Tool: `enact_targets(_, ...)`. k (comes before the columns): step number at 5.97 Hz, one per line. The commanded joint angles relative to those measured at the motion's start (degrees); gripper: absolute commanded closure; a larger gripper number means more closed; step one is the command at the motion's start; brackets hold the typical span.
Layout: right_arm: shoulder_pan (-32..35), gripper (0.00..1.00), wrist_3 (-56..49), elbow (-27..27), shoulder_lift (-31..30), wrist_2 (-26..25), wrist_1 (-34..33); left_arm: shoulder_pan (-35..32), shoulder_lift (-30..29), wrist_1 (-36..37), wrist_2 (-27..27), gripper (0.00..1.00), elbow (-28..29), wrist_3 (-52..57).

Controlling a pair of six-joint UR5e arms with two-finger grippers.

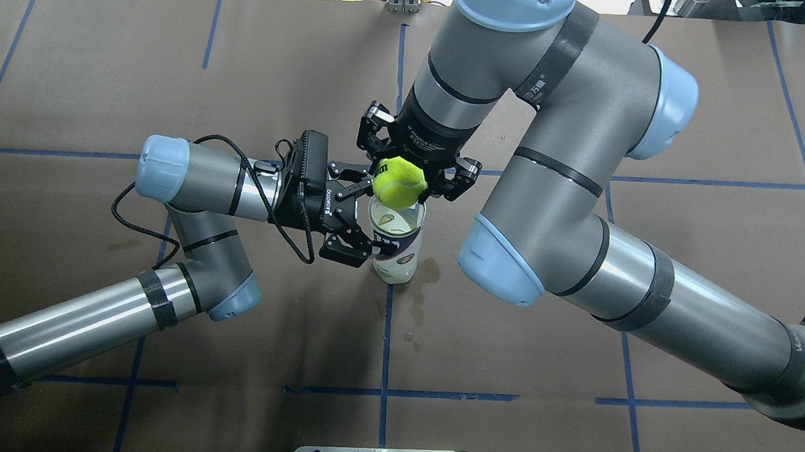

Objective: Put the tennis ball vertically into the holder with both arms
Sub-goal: 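Open the right gripper to drop the second ball into the can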

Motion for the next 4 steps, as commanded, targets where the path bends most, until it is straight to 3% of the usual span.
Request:
enact_targets(1,-0.01,0.01,0.04,-0.11,-0.12,0.05,0.11,-0.03,0.02,0.00,-0.04,0.01,0.00,0.00)
enact_targets(4,2.26,0.01,-0.22,2.25,-2.73,1.00,-0.06,-1.77,2.46,0.00,-0.30,0.01,-0.26,-0.09)
